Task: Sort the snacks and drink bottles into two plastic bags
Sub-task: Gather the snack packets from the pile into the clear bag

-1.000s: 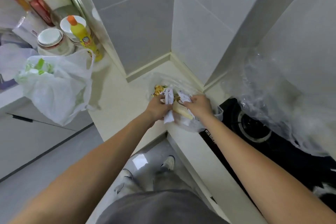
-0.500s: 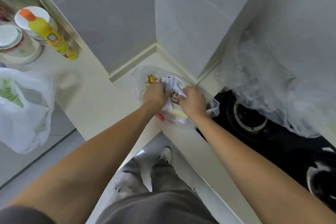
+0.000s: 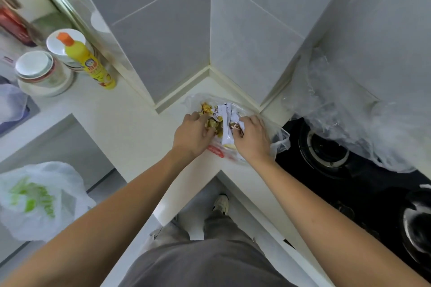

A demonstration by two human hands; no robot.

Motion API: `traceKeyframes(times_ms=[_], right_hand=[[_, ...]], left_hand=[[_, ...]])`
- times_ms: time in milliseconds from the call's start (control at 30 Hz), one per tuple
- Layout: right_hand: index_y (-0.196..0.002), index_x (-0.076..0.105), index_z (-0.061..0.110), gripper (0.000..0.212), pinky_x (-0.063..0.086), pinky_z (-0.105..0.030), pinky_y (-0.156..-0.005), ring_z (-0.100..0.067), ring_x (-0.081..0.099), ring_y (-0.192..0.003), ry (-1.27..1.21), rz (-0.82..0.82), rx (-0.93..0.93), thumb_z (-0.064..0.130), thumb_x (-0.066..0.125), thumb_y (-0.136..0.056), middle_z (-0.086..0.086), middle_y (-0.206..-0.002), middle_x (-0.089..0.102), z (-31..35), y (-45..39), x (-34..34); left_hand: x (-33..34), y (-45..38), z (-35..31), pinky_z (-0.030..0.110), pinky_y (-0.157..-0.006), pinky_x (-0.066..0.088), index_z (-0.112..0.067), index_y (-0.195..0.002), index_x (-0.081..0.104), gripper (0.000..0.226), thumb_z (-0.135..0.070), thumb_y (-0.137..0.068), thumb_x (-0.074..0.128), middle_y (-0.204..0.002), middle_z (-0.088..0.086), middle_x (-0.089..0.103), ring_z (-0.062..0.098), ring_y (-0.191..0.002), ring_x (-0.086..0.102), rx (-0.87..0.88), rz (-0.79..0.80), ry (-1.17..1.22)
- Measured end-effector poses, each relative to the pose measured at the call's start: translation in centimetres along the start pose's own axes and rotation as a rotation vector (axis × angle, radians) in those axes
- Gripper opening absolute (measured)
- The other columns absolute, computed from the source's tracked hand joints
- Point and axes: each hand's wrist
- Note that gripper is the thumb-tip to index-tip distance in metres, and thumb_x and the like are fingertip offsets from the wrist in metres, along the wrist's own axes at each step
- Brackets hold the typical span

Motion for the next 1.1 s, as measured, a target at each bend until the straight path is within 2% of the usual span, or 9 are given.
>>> traceKeyframes(times_ms=[200, 367, 500, 600, 833, 1000, 1100], right_hand=[[-0.129, 0.062, 0.009, 0.038, 0.046, -0.046, -0.106, -0.029, 0.049, -0.13, 0.021, -0.054, 0.059, 0.029, 0.063, -0.097, -0.01, -0.135, 0.057, 2.0, 4.3, -0.1], [-0.133, 0.059, 0.012, 0.043, 0.049, -0.044, -0.1, -0.028, 0.052, -0.124, 0.035, -0.156, 0.12, 0.036, 0.061, -0.097, -0.007, -0.131, 0.058, 4.0, 10.1, -0.1], [-0.131, 0.059, 0.01, 0.055, 0.05, -0.044, -0.093, -0.03, 0.054, -0.117, 0.017, -0.253, 0.168, 0.05, 0.048, -0.095, -0.009, -0.127, 0.06, 5.2, 15.1, -0.1], [-0.13, 0.059, 0.013, 0.049, 0.049, -0.044, -0.09, -0.028, 0.053, -0.111, 0.04, -0.315, 0.205, 0.045, 0.054, -0.094, -0.007, -0.127, 0.059, 5.3, 18.9, -0.8], [-0.145, 0.053, 0.013, 0.061, 0.043, -0.042, -0.107, -0.027, 0.047, -0.133, 0.087, -0.451, 0.344, 0.049, 0.057, -0.096, -0.007, -0.145, 0.055, 1.9, 28.5, -3.6], [-0.148, 0.05, 0.015, 0.064, 0.042, -0.043, -0.111, -0.025, 0.044, -0.138, 0.088, -0.514, 0.468, 0.051, 0.056, -0.096, -0.004, -0.149, 0.052, -3.2, 36.7, -6.2], [-0.148, 0.05, 0.016, 0.063, 0.043, -0.045, -0.11, -0.025, 0.044, -0.138, 0.088, -0.56, 0.518, 0.05, 0.057, -0.096, -0.004, -0.149, 0.052, -6.9, 42.1, -7.7]], left_hand=[[-1.7, 3.1, 2.0, 0.044, -0.088, 0.052, -0.021, -0.136, 0.058, 0.044, -0.043, -0.099, 0.05, -0.12, 0.004, 0.06, 0.029, -0.117, 0.051, 0.153, -0.001, -0.067], [-2.8, 6.7, 4.3, 0.045, -0.084, 0.052, -0.02, -0.133, 0.061, 0.051, -0.05, -0.097, 0.041, -0.116, 0.006, 0.063, 0.031, -0.112, 0.054, 0.295, -0.005, -0.117], [-3.2, 9.5, 4.8, 0.043, -0.084, 0.049, -0.02, -0.135, 0.059, 0.047, -0.047, -0.097, 0.051, -0.123, 0.005, 0.062, 0.031, -0.115, 0.054, 0.421, -0.002, -0.174], [-3.3, 11.5, 3.7, 0.044, -0.085, 0.05, -0.019, -0.138, 0.058, 0.052, -0.049, -0.095, 0.05, -0.127, 0.007, 0.061, 0.032, -0.119, 0.054, 0.511, 0.001, -0.162], [-1.6, 17.1, -3.7, 0.047, -0.095, 0.046, -0.017, -0.141, 0.056, 0.059, -0.051, -0.095, 0.046, -0.134, 0.007, 0.059, 0.032, -0.126, 0.05, 0.764, 0.006, -0.16], [1.8, 22.8, -11.0, 0.046, -0.095, 0.046, -0.019, -0.146, 0.052, 0.059, -0.051, -0.097, 0.048, -0.138, 0.004, 0.056, 0.028, -0.13, 0.048, 0.917, 0.035, -0.164], [4.7, 26.7, -15.6, 0.046, -0.094, 0.05, -0.016, -0.145, 0.053, 0.063, -0.054, -0.096, 0.044, -0.135, 0.006, 0.058, 0.03, -0.123, 0.051, 0.975, 0.063, -0.165]])
Point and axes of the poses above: each hand's wrist, its own y-axis away from the middle knuckle, its own x-axis out of the palm, z = x × y
